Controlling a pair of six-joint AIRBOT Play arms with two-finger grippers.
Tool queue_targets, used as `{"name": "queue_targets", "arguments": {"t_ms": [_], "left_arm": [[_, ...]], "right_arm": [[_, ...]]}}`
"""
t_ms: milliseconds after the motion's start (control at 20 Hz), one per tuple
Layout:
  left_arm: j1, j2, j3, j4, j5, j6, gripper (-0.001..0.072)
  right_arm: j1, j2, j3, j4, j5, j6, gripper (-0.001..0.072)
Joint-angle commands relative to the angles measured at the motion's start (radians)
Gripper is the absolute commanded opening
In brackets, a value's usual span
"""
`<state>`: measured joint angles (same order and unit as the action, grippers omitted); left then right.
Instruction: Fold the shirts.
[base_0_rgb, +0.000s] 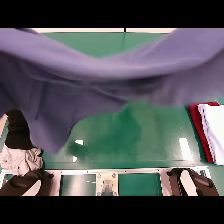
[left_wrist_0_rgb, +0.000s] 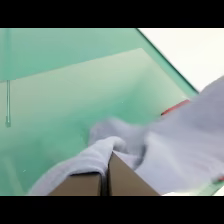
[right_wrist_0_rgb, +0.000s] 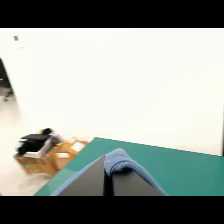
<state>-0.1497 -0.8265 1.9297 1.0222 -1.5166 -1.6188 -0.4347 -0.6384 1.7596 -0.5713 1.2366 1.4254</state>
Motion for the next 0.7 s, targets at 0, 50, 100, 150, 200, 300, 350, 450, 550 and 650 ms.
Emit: {"name": "queue_targets", "arguments": {"t_ms": [0, 50, 100, 150, 200, 300, 350, 450, 550, 650], "left_arm": [[0.001, -0.045, 0.030, 0.053, -0.039, 0.005, 0.0021], [0.001, -0.067, 0.014, 0.052, -0.039, 0.005, 0.0021], [0.001, -0.100, -0.015, 0.048, -0.039, 0.005, 0.0021], [0.001, -0.135, -0.053, 0.043, -0.036, 0.005, 0.0021], [0.001, -0.175, -0.110, 0.035, -0.018, 0.006, 0.0021], [0.001, -0.265, -0.258, -0.032, 0.088, 0.070, 0.0021], [0.001, -0.317, -0.339, -0.084, 0.169, 0.112, 0.0021], [-0.016, -0.452, -0.490, -0.210, 0.378, 0.232, 0.0021], [-0.043, -0.634, -0.550, -0.318, 0.557, 0.348, 0.0021], [-0.061, -0.823, -0.530, -0.450, 0.648, 0.426, 0.0021]], "right_arm": [[-0.006, -0.009, 0.042, -0.064, -0.027, 0.004, 0.0013], [-0.006, -0.029, 0.028, -0.066, -0.035, -0.010, 0.0014], [-0.006, -0.060, 0.008, -0.066, -0.038, -0.026, 0.0014], [-0.005, -0.096, -0.021, -0.065, -0.039, -0.044, 0.0014], [-0.003, -0.142, -0.054, -0.065, -0.039, -0.060, 0.0014], [0.011, -0.260, -0.143, -0.066, -0.042, -0.113, 0.0014], [0.030, -0.331, -0.199, -0.066, -0.055, -0.147, 0.0014], [0.077, -0.473, -0.309, -0.066, -0.123, -0.217, 0.0014], [0.123, -0.626, -0.385, -0.066, -0.222, -0.260, 0.0014], [0.154, -0.790, -0.390, -0.064, -0.263, -0.259, 0.0014]]}}
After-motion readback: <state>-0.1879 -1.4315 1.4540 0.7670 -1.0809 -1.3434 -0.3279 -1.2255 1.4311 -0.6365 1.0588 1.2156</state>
